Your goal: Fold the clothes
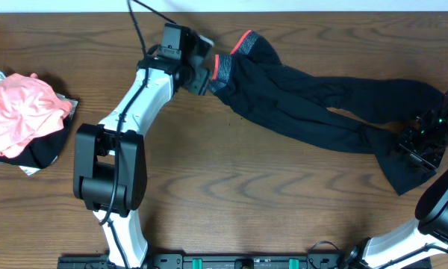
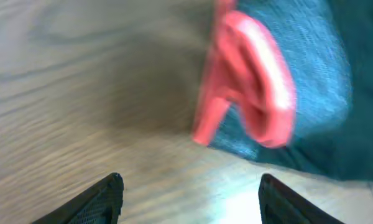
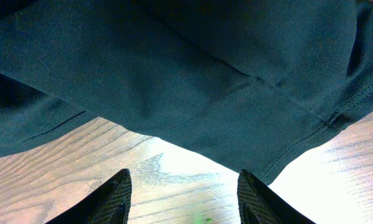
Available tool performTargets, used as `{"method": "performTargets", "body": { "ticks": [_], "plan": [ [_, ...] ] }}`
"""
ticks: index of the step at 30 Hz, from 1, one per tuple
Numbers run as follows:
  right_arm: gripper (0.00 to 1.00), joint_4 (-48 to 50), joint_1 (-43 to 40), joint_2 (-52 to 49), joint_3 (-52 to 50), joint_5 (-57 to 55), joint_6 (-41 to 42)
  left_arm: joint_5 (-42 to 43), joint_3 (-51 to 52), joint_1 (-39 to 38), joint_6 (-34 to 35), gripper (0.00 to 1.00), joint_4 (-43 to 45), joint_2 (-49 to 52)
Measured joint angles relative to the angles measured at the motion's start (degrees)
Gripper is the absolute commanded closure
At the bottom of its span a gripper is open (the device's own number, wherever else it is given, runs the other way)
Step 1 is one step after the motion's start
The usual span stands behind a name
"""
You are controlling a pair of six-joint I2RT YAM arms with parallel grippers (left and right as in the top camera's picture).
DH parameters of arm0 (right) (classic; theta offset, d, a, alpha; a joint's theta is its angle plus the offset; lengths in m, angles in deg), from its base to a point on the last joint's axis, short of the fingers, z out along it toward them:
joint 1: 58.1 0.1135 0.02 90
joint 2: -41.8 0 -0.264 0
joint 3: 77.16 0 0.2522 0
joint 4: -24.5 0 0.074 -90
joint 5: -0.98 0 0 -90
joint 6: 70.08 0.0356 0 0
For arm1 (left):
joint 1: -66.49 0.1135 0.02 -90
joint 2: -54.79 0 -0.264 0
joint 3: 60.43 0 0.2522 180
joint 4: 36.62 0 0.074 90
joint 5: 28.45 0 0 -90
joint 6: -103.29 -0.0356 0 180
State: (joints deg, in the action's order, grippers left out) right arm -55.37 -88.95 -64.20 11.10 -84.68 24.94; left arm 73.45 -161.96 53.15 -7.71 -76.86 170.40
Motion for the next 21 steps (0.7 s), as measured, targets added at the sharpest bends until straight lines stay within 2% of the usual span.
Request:
{"method": "performTargets", "body": {
  "ticks": [3,8,15,21],
  "plan": [
    [0.46,0.13,0.00,0.00,0.00,0.00,0.00,3.82,0.17,-0.24,-5.99,0.30,-2.64,0.00],
    [0.46,0.20,0.00,0.00,0.00,0.00,0.00,8.02,0.26,-0.26,-11.67,0.31,-2.45,0.00],
    [0.47,0.20,0.00,0.00,0.00,0.00,0.00,12.46,0.33,-0.26,-14.03,0.32,2.23,1.09],
    [0.46,0.20,0.00,0.00,0.00,0.00,0.00,14.58,0.33,-0.50,-14.67,0.32,5.46,6.84]
  ]
}}
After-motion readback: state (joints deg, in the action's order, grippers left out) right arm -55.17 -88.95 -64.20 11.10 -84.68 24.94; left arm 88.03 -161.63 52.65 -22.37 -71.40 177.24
